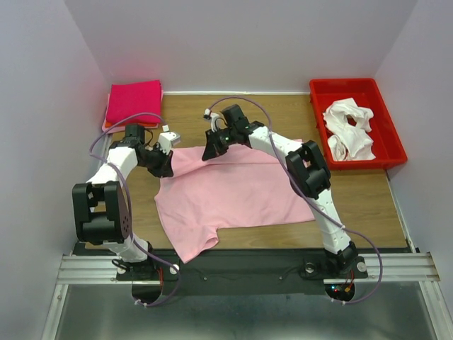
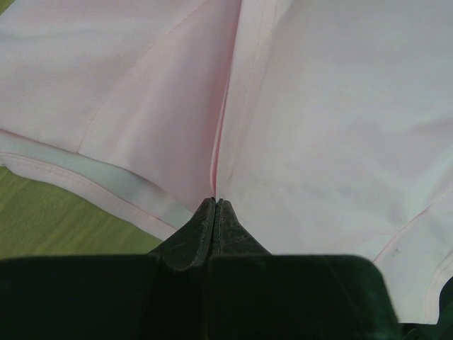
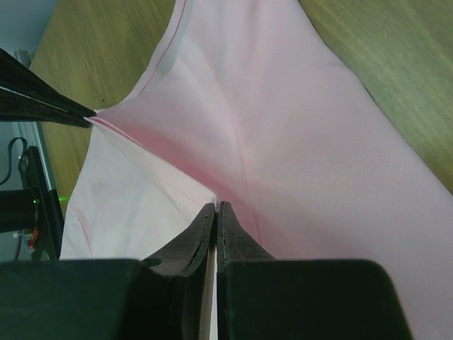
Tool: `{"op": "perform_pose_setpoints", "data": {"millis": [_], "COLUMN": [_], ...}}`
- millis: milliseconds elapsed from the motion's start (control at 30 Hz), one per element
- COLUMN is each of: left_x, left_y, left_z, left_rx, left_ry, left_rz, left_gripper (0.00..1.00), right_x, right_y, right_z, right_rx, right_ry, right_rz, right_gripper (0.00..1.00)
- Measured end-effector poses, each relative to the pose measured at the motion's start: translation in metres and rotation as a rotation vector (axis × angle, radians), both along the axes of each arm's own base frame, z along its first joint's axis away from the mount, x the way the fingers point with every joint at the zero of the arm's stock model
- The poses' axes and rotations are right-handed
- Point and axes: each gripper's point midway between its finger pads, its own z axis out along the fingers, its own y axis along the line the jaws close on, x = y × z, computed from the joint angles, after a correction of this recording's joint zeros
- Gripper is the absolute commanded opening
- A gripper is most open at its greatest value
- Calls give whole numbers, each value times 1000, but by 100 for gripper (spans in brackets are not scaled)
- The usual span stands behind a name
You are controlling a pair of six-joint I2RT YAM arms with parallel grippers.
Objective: Fold and stack the t-shirts
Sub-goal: Fold the tshirt
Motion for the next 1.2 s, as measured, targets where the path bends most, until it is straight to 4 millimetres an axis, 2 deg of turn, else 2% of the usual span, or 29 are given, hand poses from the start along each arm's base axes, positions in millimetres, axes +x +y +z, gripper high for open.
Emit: {"op": "perform_pose_setpoints", "data": {"millis": [133,233,300,333,433,467,533,633,667,733,800,900,1000,1067,1200], "left_x": [-8,-14,-17,-17,-20,-21,-19,-5,-1,15,30,48,66,80,94], "left_y": [0,2,4,4,4,4,6,8,9,11,12,14,17,20,26], "left_z": [-6,-15,-20,-21,-21,-20,-16,0,4,13,16,10,-5,-17,-36], "left_rx": [4,16,28,28,22,17,9,-5,-8,-14,-18,-21,-23,-18,1], "left_ry": [16,42,55,58,62,64,61,20,8,-30,-55,-60,-34,-16,14], "left_rz": [3,7,-2,-2,-19,-21,-21,-13,-6,20,45,81,122,155,201], "left_gripper": [1,21,35,36,38,38,38,38,38,38,38,37,36,36,34], "right_x": [-7,-12,-15,-17,-25,-29,-29,-26,-19,-3,20,51,68,70,54], "right_y": [-2,-4,-5,-7,-13,-16,-20,-29,-34,-52,-80,-130,-178,-210,-234], "right_z": [-9,-15,-18,-21,-24,-23,-16,7,20,37,50,50,31,6,-28], "right_rx": [-12,-19,-20,-24,-36,-40,-34,-11,4,18,14,-32,-116,-201,-328], "right_ry": [21,39,45,46,55,60,57,36,15,-23,-62,-100,-105,-88,-57], "right_rz": [9,18,27,34,41,43,38,27,11,-30,-97,-211,-306,-358,-359], "right_gripper": [9,28,37,38,56,59,59,57,55,52,48,45,43,42,40]}}
